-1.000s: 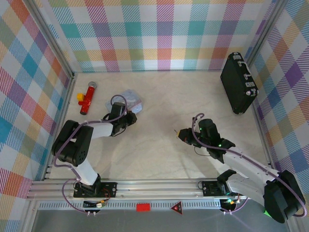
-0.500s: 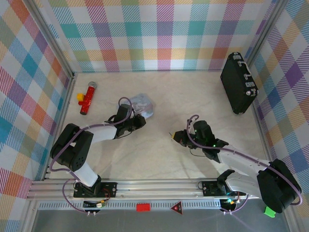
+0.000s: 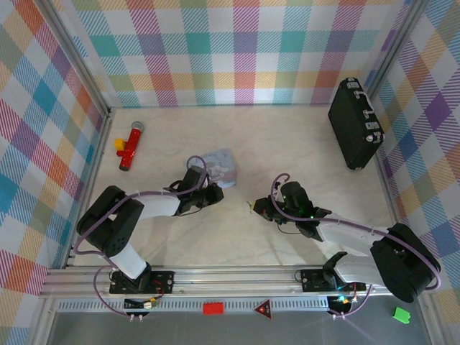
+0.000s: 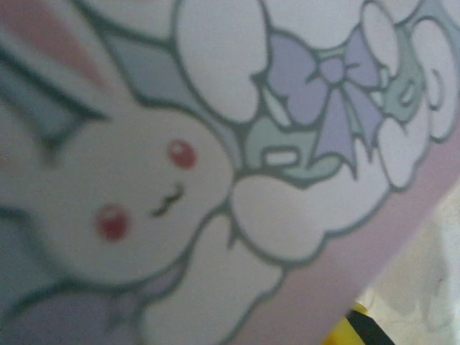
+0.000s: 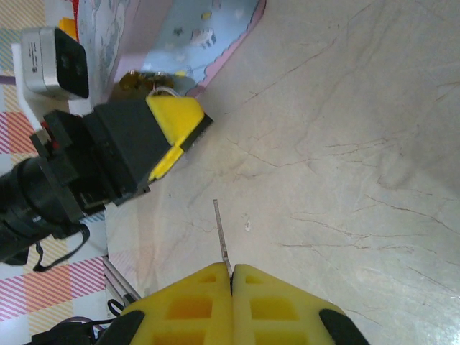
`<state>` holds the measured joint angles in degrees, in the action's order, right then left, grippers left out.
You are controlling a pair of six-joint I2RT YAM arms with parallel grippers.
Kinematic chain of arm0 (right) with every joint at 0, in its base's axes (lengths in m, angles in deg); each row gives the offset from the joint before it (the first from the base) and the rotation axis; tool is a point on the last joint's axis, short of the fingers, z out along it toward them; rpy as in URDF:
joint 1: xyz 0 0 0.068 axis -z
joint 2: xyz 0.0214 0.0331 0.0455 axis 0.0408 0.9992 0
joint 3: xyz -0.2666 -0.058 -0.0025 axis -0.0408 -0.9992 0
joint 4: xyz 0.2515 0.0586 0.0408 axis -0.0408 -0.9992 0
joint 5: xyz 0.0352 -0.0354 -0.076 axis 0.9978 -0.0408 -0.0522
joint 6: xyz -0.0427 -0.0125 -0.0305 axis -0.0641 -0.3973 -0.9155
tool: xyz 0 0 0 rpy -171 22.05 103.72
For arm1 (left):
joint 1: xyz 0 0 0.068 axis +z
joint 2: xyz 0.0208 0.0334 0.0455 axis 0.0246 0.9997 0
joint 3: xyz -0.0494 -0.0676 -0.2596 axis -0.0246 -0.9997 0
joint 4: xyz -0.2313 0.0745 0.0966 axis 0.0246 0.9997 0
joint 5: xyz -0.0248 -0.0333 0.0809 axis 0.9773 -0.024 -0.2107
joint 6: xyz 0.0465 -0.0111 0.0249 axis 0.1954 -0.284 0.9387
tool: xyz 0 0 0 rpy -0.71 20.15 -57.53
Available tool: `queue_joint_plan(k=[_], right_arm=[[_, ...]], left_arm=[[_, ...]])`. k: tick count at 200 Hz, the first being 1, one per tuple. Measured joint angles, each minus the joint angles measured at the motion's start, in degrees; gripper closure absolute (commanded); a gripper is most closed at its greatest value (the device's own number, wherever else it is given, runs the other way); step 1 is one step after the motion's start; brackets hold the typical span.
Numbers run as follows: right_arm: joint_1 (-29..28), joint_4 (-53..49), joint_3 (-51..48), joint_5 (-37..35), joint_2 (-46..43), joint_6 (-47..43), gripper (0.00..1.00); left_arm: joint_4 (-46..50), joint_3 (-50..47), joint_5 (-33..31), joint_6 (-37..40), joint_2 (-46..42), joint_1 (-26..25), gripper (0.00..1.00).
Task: Unlock the padlock with the key
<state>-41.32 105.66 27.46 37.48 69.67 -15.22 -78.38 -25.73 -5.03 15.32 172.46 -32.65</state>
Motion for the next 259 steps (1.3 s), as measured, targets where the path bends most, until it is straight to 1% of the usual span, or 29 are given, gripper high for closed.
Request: queue_joint_plan(k=[30,60,100,133,166,191,235,252,259], right_arm=[[-0.11,0.02,-0.09,-0.04,0.17,0.02,1.00],[-0.11,0.04,-0.09,-0.04,0.15,0.02,1.00],[-0.22,0.04,-0.09,-0.02,0.17,0.02,1.00],[-0.48,0.04,-0.09,0.00,0.15,0.02,1.00],[-0.55,0.04,-0.09,-0.02,0.15,0.02,1.00],[-0.96,0.02,-0.09,-0.09,0.15,0.02,1.00],[-1.99,0.26,-0.07,-0.44,0.92,0.02,1.00],[-2.84,0.66,0.02,-0.48,2.19,0.04,1.00],[-3.19,0.90,0.07,-0.48,2.82,0.04,1.00]], left_arm=[[-2.93,-5.33,-3.67,-0.02,-3.78,-2.16,0.78],[-8.72,-10.93,-7.15,-0.07,-6.78,-2.29,0.66],[-18.08,-15.19,-9.42,-0.48,-6.29,-2.29,0.63],[-25.77,-17.29,-10.23,-0.72,-4.04,-2.29,0.64],[-30.21,-17.40,-10.93,-0.74,-1.60,-2.29,0.71],[-31.06,-17.46,-11.08,-0.66,-1.27,-2.29,0.77],[-30.77,-18.58,-11.28,-0.66,-3.06,-2.60,0.83],[-30.49,-18.78,-11.28,-0.68,-3.74,-2.62,0.83],[-30.25,-18.80,-11.23,-0.70,-4.00,-2.62,0.82]])
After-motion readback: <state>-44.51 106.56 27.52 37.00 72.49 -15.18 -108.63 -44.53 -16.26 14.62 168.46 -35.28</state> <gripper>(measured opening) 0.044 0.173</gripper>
